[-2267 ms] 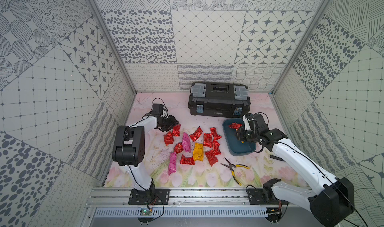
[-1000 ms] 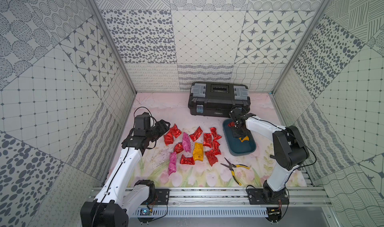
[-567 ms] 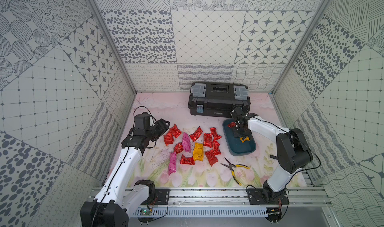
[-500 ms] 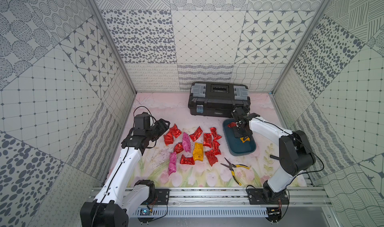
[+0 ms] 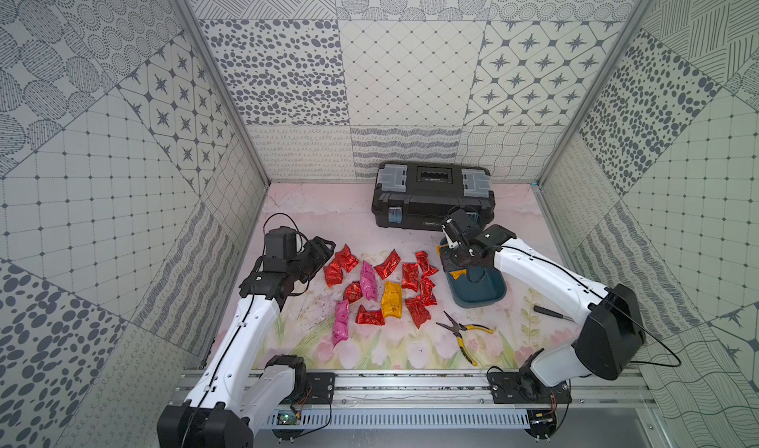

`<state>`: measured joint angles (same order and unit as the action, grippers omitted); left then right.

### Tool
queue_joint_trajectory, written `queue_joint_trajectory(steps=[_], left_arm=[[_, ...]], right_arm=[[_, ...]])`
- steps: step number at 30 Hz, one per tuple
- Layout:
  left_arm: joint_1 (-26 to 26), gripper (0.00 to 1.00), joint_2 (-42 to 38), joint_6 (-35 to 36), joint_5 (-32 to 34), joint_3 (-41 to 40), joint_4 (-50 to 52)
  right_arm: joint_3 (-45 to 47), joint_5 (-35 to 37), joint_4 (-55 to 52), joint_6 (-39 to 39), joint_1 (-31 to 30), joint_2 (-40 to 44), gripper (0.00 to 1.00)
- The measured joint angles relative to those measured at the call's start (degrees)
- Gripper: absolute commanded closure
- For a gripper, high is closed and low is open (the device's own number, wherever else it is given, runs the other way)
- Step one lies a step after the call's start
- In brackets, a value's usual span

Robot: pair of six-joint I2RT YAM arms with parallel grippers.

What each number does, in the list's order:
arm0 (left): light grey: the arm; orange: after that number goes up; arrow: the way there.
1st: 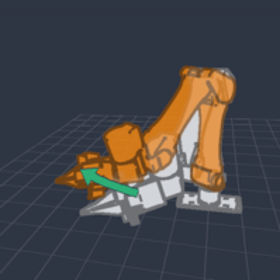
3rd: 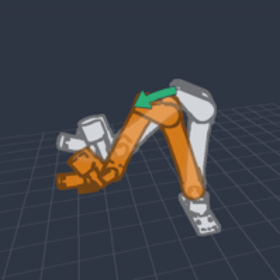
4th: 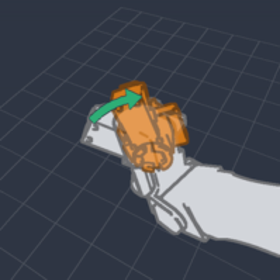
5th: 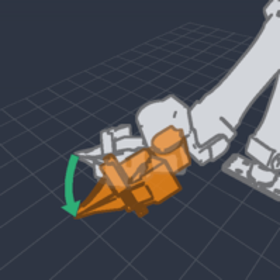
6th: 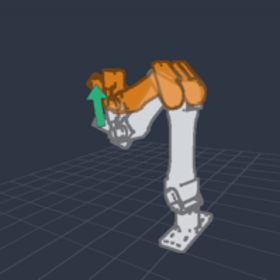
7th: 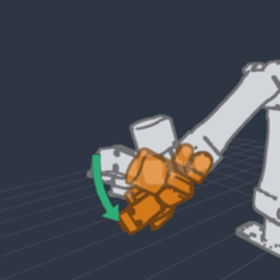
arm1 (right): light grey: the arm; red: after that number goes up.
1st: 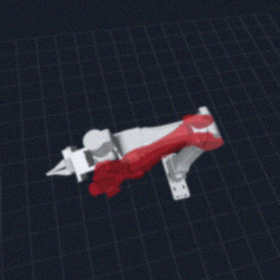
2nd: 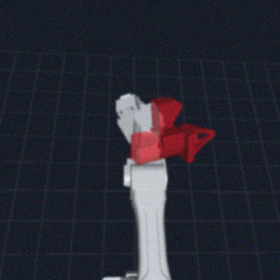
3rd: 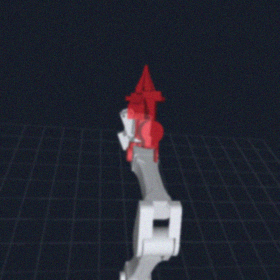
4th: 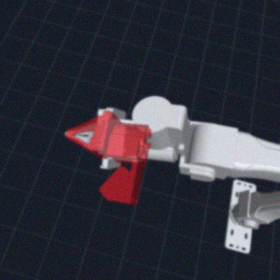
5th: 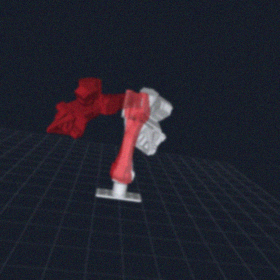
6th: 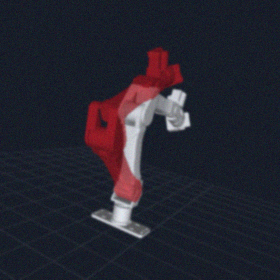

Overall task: Take the tea bags out of the storage box
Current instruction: Pick up the tea bag from the storage box, then place the tea bag at the center of the board.

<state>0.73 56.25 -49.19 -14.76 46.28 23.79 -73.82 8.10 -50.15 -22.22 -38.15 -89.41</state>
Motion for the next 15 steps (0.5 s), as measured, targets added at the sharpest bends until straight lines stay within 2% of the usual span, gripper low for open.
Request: queue_joint_trajectory(steps=[7, 15], left_arm=[[0.0, 0.30, -1.5, -0.5, 0.1, -0.5, 0.3], [0.0, 0.30, -4.0, -1.0, 0.0, -2.2, 0.9]], right_arm=[[-11.6, -3.0, 1.7, 0.7, -3.3, -14.9, 1.00], [-21.3, -3.9, 1.9, 3.2, -3.3, -25.1, 1.00]])
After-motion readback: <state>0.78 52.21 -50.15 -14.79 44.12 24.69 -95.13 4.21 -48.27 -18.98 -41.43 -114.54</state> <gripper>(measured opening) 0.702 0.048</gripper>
